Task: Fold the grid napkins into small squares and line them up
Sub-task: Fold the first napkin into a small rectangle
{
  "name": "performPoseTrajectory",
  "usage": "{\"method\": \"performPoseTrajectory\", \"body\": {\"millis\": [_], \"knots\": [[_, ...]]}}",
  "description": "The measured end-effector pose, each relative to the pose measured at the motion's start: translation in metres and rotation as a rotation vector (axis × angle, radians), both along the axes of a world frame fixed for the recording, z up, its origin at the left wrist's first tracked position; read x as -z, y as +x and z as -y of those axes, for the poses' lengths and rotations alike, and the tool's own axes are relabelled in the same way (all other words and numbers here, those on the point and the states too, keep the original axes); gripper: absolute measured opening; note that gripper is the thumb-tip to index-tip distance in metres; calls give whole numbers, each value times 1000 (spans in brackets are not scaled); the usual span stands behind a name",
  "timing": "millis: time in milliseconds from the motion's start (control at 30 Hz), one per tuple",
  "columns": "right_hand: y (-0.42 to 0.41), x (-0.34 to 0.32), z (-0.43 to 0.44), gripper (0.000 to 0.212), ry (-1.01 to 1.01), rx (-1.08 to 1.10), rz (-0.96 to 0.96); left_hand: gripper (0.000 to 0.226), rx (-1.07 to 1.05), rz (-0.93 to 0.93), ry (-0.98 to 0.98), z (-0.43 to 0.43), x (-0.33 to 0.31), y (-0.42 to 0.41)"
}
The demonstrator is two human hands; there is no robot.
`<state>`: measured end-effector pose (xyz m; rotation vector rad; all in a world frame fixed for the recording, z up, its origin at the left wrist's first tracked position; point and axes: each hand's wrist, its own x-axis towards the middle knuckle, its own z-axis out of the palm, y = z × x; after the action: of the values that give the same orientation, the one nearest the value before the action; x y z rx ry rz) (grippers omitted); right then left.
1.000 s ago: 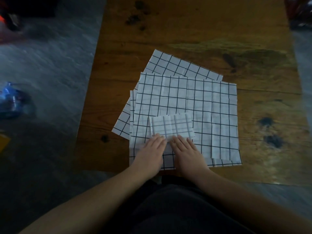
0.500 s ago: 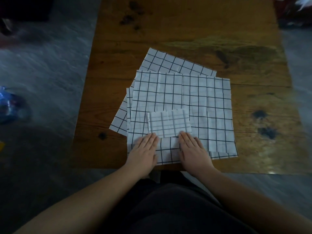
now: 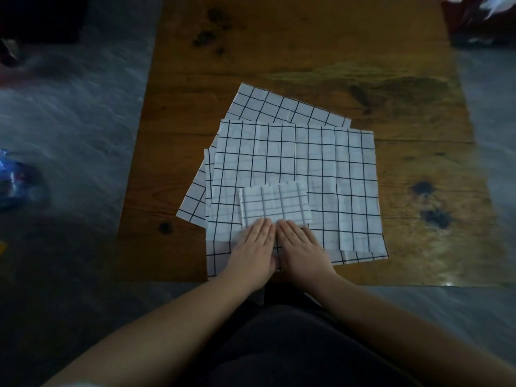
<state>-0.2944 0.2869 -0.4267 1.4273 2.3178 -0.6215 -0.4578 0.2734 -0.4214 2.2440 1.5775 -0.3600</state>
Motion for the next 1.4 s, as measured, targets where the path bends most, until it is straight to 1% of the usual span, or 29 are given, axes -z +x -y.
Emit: {"method": "performPoseTrajectory", "body": {"millis": [67, 133, 200, 267, 333, 400, 467, 500, 567, 633, 800, 900, 1067, 1100, 1167, 1233, 1267, 1333, 1400], "knots": [[9, 1, -2, 75, 8, 10, 5, 68, -15, 4, -3, 2, 4, -5], [22, -2, -3, 67, 48, 69, -5, 67, -50, 25, -25, 6, 5, -18], [35, -5, -4, 61, 42, 134, -2, 65, -75, 23, -42, 9, 4, -34], [45, -7, -5, 61, 26, 142, 10, 64, -78, 26, -60, 10, 1, -45], [46, -10, -7, 60, 19, 173, -52, 65, -73, 36, -70, 8, -2, -47], [40, -17, -14, 53, 5, 342, -218, 65, -101, 53, -55, 4, -5, -42], [31, -26, -26, 41, -28, 606, -385, 61, -167, 96, 5, -2, -9, -33], [27, -30, -34, 40, -48, 731, -441, 56, -198, 120, 30, -6, -11, -29], [22, -33, -50, 43, -71, 900, -480, 50, -237, 167, 40, -14, -12, -22], [20, -30, -64, 45, -96, 981, -494, 50, -259, 197, 16, -24, -13, -16], [17, -22, -83, 49, -185, 1038, -494, 58, -351, 223, -39, -46, -13, -15], [17, -22, -91, 52, -228, 1070, -489, 59, -378, 273, -71, -50, -14, -21], [16, -32, -107, 53, -387, 1218, -493, 62, -379, 308, -107, -49, -14, -29], [16, -33, -109, 50, -435, 1220, -482, 62, -373, 311, -113, -50, -14, -30], [17, -36, -108, 36, -517, 1193, -481, 62, -349, 313, -115, -51, -13, -31], [17, -40, -104, 18, -531, 1135, -490, 61, -334, 329, -129, -54, -12, -33], [16, -41, -102, 15, -513, 1103, -498, 61, -335, 346, -139, -55, -11, -34], [10, -48, -96, 17, -483, 1083, -564, 60, -339, 401, -168, -58, -10, -37], [-1, -58, -91, 27, -521, 1141, -699, 58, -376, 498, -205, -61, -11, -41]]}}
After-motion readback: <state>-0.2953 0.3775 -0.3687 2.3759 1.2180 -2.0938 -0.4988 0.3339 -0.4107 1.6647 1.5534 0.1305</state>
